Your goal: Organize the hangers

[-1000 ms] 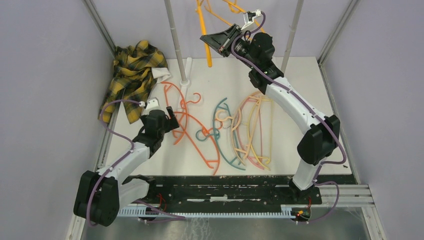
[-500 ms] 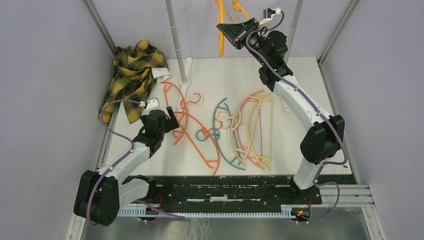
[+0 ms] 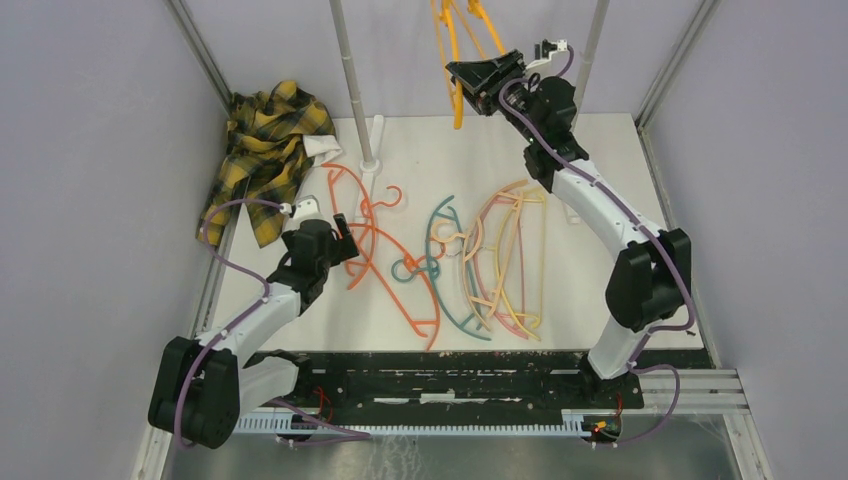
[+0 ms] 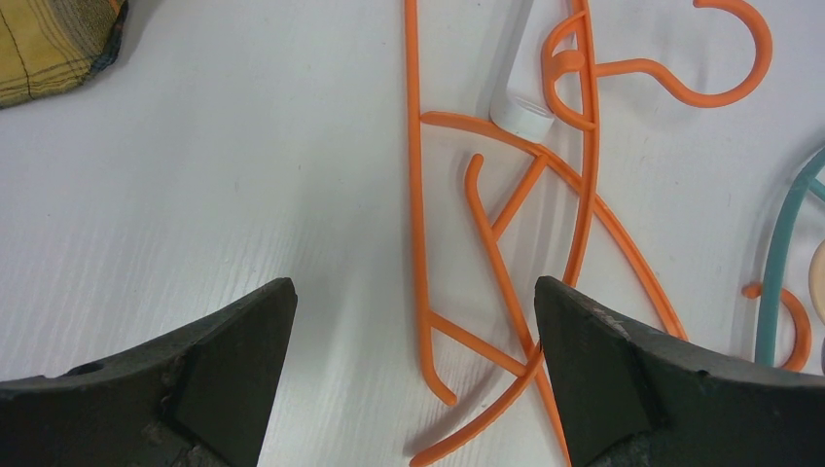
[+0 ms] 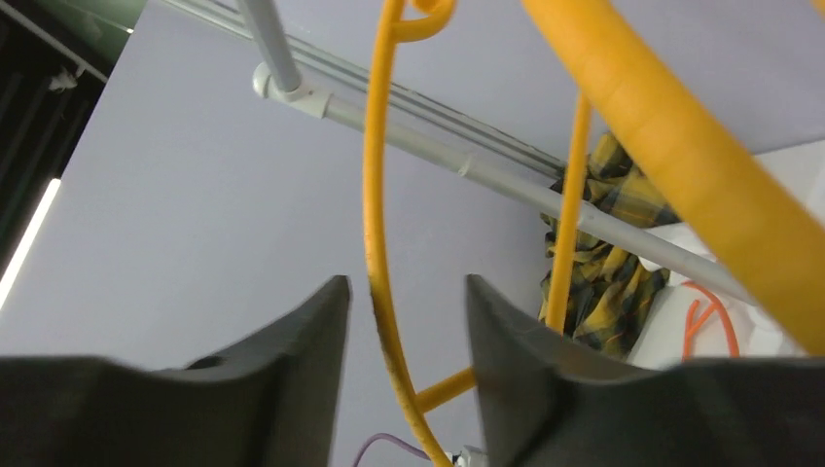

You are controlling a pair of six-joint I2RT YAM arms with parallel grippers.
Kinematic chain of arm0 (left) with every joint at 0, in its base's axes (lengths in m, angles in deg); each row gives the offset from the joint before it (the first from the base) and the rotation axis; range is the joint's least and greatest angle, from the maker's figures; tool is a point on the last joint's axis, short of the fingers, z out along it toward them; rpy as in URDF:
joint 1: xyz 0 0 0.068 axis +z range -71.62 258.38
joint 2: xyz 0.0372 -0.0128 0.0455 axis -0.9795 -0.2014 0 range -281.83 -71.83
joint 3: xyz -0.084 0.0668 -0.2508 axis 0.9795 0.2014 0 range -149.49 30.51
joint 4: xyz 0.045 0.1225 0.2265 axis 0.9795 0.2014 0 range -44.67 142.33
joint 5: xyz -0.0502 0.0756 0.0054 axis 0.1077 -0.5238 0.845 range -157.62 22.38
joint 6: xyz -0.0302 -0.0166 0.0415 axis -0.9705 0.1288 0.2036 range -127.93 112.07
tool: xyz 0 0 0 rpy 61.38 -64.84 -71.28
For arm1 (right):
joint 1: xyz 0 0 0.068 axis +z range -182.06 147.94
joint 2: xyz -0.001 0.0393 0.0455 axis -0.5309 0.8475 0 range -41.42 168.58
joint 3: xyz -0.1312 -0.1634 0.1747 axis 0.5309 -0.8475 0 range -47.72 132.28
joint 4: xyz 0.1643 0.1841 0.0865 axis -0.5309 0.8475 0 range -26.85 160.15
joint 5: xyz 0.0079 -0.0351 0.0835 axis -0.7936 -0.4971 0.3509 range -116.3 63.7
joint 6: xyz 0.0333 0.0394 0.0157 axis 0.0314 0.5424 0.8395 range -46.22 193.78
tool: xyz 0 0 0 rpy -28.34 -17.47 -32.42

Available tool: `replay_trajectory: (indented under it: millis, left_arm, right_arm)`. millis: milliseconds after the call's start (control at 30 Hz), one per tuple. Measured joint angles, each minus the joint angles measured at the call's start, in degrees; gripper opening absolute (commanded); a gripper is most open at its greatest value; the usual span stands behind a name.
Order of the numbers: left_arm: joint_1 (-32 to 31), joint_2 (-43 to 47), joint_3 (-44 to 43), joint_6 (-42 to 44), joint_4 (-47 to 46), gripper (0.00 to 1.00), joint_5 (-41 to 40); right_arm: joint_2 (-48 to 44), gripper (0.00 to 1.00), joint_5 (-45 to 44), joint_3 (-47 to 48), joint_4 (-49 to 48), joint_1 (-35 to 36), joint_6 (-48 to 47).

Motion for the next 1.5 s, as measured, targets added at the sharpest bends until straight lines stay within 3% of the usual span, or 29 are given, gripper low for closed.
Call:
replay_trajectory:
  millis: [167, 400, 600, 767, 1033, 1233, 1500]
  left_arm:
    - [0.0, -0.3, 0.0, 0.0, 0.0, 0.99, 0.0]
    - [0.0, -2.1, 0.0, 0.0, -0.3, 0.99, 0.0]
    - [0.0, -4.0, 0.0, 0.0, -0.6, 0.99, 0.0]
    - [0.0, -5.0, 0.0, 0.0, -1.4, 0.99, 0.0]
    - [0.0, -6.7, 0.0, 0.0, -1.8, 0.99, 0.2]
    - [-0.2, -6.9, 0.0, 0.0, -2.3, 0.90, 2.1]
    - [-3.4, -7.2, -0.3, 0.0, -3.1, 0.80, 3.8]
  right_arm:
    - [-5.1, 0.85, -1.9, -6.3, 4.3, -0.4, -4.7]
    - [-20.8, 0.97, -6.4, -13.1, 12.7, -0.4, -17.1]
    - [-35.0, 0.98, -13.3, -19.7, 21.3, 0.1, -30.4]
    - [-41.0, 0.96, -19.3, -25.3, 29.6, 1.6, -38.6]
    - [-40.4, 0.86, -23.8, -33.8, 38.3, 7.3, -44.9]
    - [-36.0, 0.84, -25.1, -36.7, 40.7, 14.4, -46.7]
    - [-35.0, 0.84, -26.7, -39.4, 41.0, 15.0, -47.3]
